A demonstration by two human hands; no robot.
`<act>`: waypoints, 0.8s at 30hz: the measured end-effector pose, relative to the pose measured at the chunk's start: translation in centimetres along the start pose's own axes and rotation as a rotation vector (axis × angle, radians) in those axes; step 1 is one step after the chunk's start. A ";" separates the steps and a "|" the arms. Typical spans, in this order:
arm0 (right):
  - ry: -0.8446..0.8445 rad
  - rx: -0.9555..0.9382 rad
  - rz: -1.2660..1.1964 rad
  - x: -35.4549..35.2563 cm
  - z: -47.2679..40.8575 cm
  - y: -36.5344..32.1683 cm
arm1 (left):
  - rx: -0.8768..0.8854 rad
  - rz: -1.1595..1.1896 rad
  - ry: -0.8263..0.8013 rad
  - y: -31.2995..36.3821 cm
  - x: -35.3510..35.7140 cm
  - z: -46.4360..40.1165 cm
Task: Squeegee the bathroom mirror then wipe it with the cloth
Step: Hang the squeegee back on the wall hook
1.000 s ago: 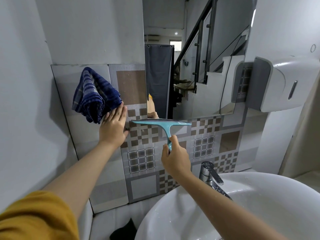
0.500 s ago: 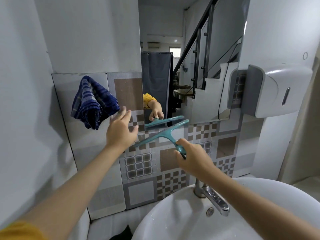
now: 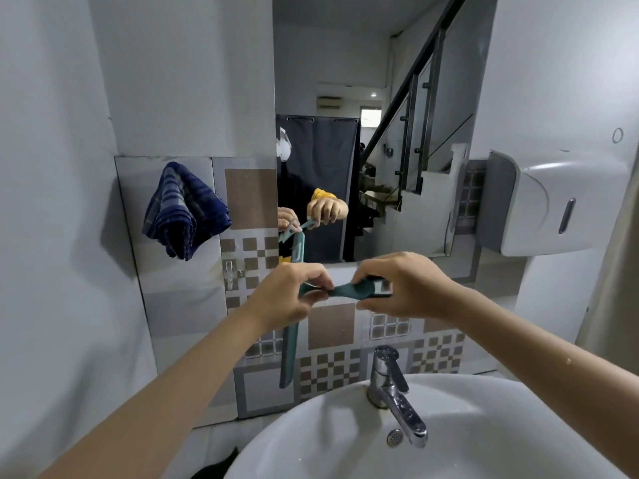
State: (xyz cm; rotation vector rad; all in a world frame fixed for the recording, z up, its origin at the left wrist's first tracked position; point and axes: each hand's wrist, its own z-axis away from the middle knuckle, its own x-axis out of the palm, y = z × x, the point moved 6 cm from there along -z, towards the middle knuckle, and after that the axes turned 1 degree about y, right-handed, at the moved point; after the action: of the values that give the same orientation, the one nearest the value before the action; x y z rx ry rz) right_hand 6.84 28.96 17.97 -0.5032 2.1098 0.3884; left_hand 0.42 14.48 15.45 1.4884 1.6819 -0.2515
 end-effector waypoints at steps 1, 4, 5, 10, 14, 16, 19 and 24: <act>0.025 -0.009 0.013 -0.2 -0.3 0.2 | -0.010 0.014 -0.003 0.2 0.0 0.1; 0.092 -0.045 0.024 -0.3 -1.1 0.6 | -0.064 0.049 0.019 0.3 -0.4 0.6; 0.128 -0.057 0.029 -0.4 -1.4 0.6 | -0.088 0.066 0.041 0.2 -0.7 0.8; 0.375 0.047 -0.014 -0.2 -3.1 1.0 | -0.204 0.123 0.214 -0.6 -1.9 2.3; 0.475 0.151 -0.429 2.2 -4.4 0.7 | -0.310 0.136 0.350 -1.9 -2.7 4.1; 0.431 0.237 -0.599 4.1 -5.3 0.4 | -0.323 0.122 0.380 -2.8 -2.8 5.3; 0.377 0.202 -0.590 7.0 -6.8 -1.1 | -0.364 0.042 0.411 -4.7 -2.6 7.3; 0.269 0.206 -0.711 11.1 -9.5 -3.6 | -0.460 -0.037 0.484 -7.7 -2.8 10.7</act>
State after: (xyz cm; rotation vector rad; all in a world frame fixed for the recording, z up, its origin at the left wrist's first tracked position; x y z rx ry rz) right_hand -3.78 19.22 13.52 -1.1726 2.0252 -0.3164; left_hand -1.81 3.49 7.97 1.2232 1.9713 0.4877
